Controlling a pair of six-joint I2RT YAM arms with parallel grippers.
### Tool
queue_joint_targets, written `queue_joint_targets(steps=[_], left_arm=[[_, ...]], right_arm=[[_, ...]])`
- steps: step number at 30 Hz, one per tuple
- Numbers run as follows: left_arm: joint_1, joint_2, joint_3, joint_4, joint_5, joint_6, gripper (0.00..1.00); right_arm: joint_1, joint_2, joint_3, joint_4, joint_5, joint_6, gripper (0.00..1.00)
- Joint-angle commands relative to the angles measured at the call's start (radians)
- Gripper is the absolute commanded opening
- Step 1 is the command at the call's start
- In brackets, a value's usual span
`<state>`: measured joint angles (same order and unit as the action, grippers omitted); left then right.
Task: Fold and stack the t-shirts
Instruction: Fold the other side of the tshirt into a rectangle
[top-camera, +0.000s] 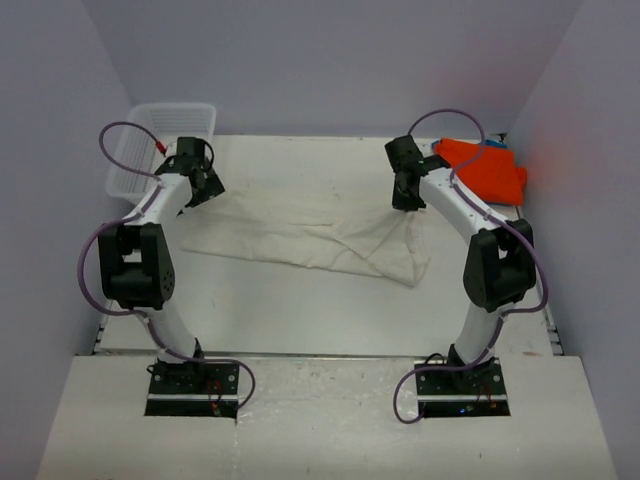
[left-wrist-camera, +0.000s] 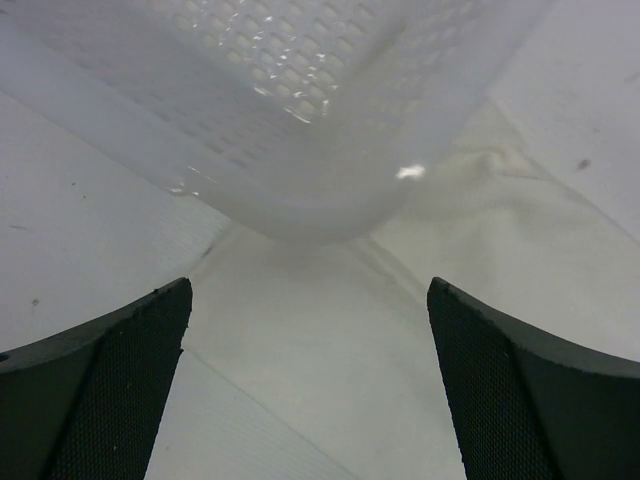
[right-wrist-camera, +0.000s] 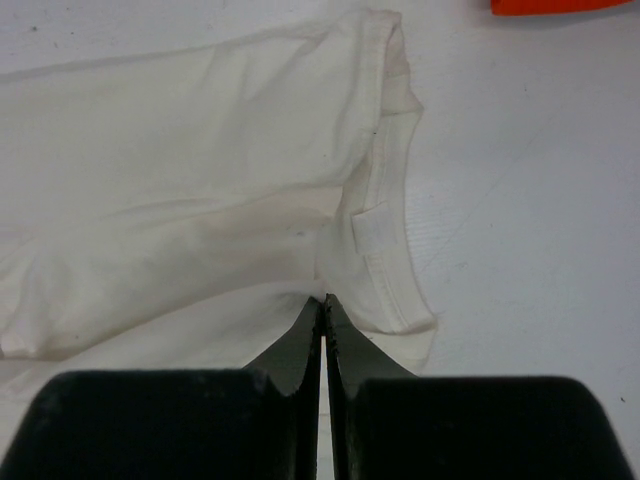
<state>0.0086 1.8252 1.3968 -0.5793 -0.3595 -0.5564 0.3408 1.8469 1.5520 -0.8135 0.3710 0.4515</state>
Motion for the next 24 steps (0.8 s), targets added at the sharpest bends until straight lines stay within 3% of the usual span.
queue_joint_targets(steps=[1, 13, 16, 17, 18, 19, 22, 24], left_arm=[[-0.061, -0.124, 0.002, 0.072, -0.058, 0.015, 1.0], [-0.185, -0.181, -0.104, 0.082, 0.074, 0.039, 0.99], [-0.187, -0.185, -0.134, 0.096, 0.103, 0.046, 0.99], [-0.187, -0.187, -0.139, 0.099, 0.111, 0.047, 0.99], [-0.188, -0.188, -0.142, 0.102, 0.125, 0.052, 0.99], [-0.188, -0.193, -0.148, 0.11, 0.129, 0.055, 0.99], [-0.193, -0.195, -0.151, 0.121, 0.165, 0.073, 0.98], [-0.199, -0.205, -0.15, 0.119, 0.171, 0.082, 0.98]], right_arm=[[-0.003, 0.009, 0.045, 0.017, -0.004, -0.013, 0.0], [-0.022, 0.116, 0.141, 0.001, -0.021, -0.022, 0.0], [-0.036, 0.193, 0.221, -0.007, -0.066, -0.042, 0.24], [-0.037, 0.213, 0.28, -0.01, -0.063, -0.051, 0.35], [-0.039, 0.231, 0.313, -0.01, -0.06, -0.068, 0.54], [-0.042, 0.251, 0.351, -0.012, -0.061, -0.077, 0.61], [-0.046, 0.322, 0.56, -0.059, -0.028, -0.099, 0.7], [-0.045, 0.29, 0.573, -0.107, -0.076, -0.088, 0.7]])
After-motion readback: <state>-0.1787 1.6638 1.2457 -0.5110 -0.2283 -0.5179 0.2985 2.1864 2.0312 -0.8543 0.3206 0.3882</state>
